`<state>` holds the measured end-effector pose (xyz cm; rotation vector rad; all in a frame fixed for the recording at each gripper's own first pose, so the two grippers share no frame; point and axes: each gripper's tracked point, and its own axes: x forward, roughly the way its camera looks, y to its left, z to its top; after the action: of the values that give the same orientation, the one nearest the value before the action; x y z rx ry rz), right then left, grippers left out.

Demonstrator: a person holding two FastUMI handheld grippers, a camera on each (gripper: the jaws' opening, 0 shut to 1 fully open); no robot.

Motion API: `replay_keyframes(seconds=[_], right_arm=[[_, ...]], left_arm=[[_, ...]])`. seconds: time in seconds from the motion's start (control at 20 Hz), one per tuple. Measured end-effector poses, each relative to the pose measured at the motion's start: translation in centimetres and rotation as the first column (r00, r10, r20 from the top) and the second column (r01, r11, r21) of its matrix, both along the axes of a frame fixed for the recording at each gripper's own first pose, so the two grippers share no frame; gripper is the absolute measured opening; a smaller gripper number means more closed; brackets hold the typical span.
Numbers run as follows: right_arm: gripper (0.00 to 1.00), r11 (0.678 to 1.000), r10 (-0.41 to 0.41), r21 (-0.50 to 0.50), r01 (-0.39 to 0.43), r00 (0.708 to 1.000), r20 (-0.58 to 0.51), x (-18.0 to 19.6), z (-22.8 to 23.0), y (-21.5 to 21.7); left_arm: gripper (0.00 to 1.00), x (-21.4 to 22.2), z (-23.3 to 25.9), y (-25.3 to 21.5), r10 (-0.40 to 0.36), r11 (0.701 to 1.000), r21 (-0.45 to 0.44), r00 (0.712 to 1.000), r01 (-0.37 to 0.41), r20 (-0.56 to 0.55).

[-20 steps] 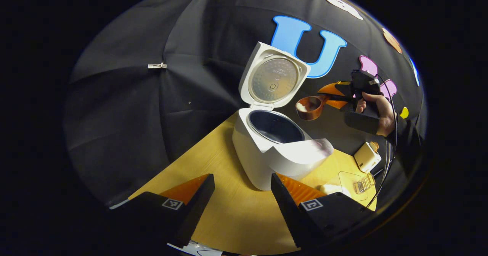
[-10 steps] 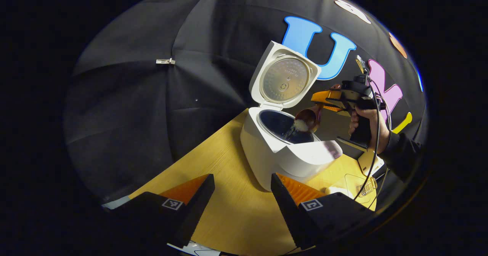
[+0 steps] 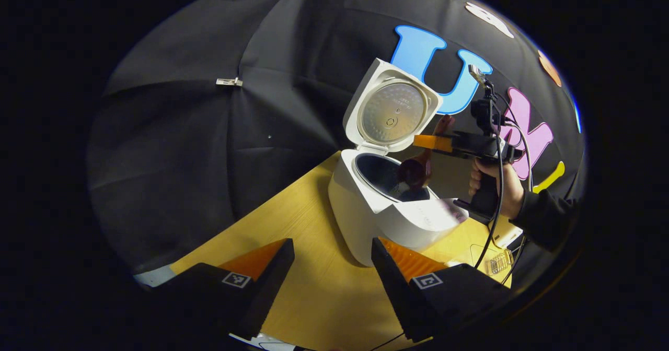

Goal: Close the left gripper, press the button to open the rice cooker; take a wooden spoon from the chopstick holder with the right hand, scoop a spoonful of rice and pour it into the rice cooker, then put the wooden spoon back into the chopstick holder.

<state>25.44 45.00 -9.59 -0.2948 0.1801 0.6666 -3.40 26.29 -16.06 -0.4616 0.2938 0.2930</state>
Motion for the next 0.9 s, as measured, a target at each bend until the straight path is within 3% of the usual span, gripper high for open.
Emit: replay_keyframes(seconds=[0.5,0.75,0.9], right_arm=[[0.16,1.0,0.007,0.005,-0.007,0.999,0.035,-0.4,1.5,-0.5],[0.16,0.994,0.093,-0.066,-0.083,0.982,0.165,-1.6,2.7,-0.2],[0.16,0.982,0.159,-0.133,-0.135,0.969,0.188,-3.1,1.7,0.5]], left_arm=[[0.96,0.7,1.0,-0.3,-0.003,0.998,0.056,1.0,0.002,0.015],[0.96,0.7,1.3,-1.1,-0.018,0.998,0.063,1.0,0.017,0.025],[0.96,0.5,1.3,-1.2,-0.019,0.998,0.062,0.999,0.017,0.029]])
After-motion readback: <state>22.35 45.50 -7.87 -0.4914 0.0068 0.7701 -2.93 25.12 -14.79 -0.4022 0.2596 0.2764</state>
